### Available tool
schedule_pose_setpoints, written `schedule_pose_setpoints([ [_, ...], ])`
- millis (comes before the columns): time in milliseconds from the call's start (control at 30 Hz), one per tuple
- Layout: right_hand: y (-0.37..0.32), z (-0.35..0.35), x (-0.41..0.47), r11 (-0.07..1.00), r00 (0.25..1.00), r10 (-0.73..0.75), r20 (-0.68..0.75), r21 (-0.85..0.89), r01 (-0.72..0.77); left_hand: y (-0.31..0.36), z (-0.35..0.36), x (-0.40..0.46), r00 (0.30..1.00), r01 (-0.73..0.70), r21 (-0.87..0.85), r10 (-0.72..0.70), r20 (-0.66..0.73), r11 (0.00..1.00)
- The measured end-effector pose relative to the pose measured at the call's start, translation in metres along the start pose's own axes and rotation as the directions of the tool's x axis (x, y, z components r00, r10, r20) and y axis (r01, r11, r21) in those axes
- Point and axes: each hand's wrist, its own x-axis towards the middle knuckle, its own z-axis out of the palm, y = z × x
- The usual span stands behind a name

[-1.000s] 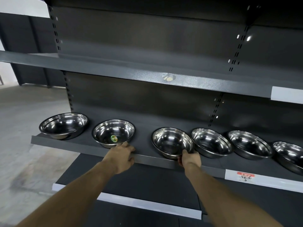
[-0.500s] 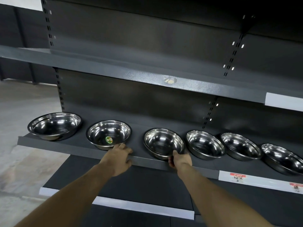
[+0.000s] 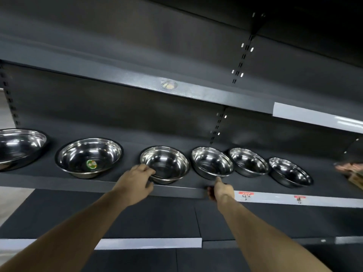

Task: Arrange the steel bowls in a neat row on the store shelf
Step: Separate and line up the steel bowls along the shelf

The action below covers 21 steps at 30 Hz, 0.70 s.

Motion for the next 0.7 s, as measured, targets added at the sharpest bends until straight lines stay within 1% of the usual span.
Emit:
schedule_pose_setpoints([
  [100, -0.006, -0.016, 0.015, 0.998, 0.999, 0.029, 0.016, 0.059, -0.03, 0.012, 0.007, 0.005, 0.999, 0.01, 0.04, -0.012, 0.045, 0.999],
  [200, -0.013, -0.021, 0.031, 0.994, 0.997, 0.028, 0.071, 0.106, -0.035, 0.02, 0.011, 0.007, 0.997, 0.051, 0.069, -0.055, 0.053, 0.996],
  [367, -0.017, -0.02, 0.06, 0.99, 0.981, 0.048, 0.188, 0.124, -0.072, 0.04, 0.013, 0.009, 0.983, 0.179, 0.147, -0.182, 0.008, 0.973],
  [500, -0.019, -0.023, 0.081, 0.992, 0.967, 0.02, 0.255, 0.119, -0.052, 0.075, 0.015, 0.014, 0.964, 0.266, 0.195, -0.264, -0.037, 0.944],
  [600, -0.016, -0.038, 0.094, 0.995, 0.969, 0.001, 0.248, 0.098, -0.026, 0.108, 0.028, 0.016, 0.959, 0.283, 0.188, -0.281, -0.038, 0.941],
  [700, -0.013, -0.058, 0.108, 0.997, 0.968, -0.032, 0.247, 0.07, 0.015, 0.141, 0.043, 0.022, 0.969, 0.244, 0.194, -0.246, -0.017, 0.95],
])
